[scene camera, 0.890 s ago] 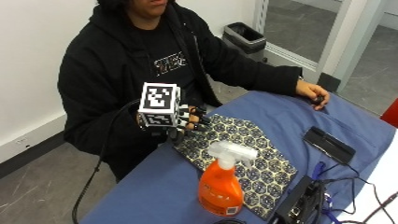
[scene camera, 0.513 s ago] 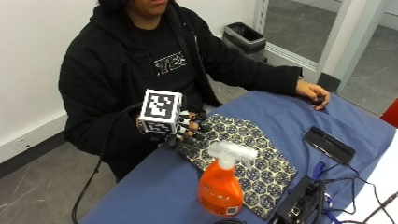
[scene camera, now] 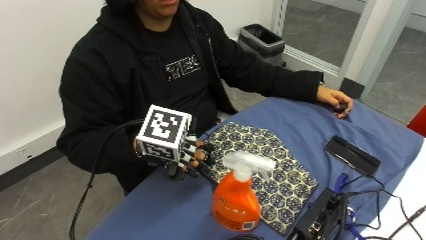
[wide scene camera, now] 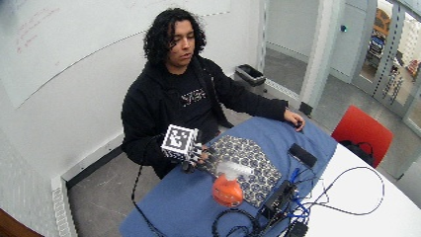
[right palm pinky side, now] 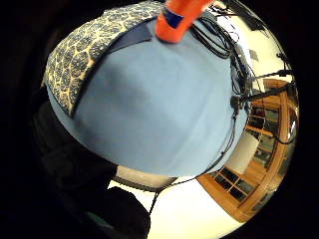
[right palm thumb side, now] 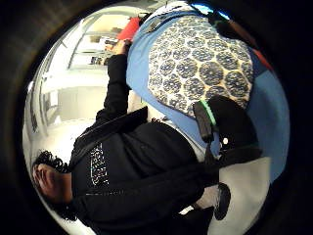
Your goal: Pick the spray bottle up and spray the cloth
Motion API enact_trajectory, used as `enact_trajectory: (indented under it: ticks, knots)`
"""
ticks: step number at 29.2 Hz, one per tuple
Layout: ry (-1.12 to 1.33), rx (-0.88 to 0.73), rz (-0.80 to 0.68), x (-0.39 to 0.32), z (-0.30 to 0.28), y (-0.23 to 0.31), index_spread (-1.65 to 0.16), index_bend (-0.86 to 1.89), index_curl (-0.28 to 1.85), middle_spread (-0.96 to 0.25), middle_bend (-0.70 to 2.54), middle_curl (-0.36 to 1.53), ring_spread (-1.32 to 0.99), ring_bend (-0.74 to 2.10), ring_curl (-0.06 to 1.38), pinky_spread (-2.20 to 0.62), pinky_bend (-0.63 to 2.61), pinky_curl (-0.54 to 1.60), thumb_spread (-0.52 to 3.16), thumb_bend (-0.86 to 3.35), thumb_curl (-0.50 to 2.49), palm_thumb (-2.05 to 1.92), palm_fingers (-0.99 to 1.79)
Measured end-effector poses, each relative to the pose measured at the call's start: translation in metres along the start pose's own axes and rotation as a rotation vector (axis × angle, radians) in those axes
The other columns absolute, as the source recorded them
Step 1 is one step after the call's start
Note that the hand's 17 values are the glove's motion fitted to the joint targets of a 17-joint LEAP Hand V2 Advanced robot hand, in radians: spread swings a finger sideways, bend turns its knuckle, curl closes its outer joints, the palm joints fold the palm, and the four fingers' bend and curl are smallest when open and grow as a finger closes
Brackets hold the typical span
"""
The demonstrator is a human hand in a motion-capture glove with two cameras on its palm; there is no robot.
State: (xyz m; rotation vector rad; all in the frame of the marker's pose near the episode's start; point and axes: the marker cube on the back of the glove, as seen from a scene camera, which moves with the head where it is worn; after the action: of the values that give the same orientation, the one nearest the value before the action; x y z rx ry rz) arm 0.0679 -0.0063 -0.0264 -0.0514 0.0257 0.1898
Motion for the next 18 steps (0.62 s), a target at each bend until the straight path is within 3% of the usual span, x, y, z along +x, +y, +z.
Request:
enact_trajectory:
  ticks: [9,18]
  knots:
    - [0.064,-0.026,0.079,0.069,-0.051,0.004,-0.36,0.17,0.29,-0.05,0.27,0.3,-0.04,0.33,0.24,0.2,0.18,0.24,1.16,0.21,0.22,0.53,0.53]
    - [0.054,0.079,0.211,0.12,-0.093,-0.046,-0.32,0.21,0.32,-0.05,0.26,0.33,-0.06,0.32,0.26,0.19,0.16,0.25,1.15,0.14,0.24,0.54,0.66]
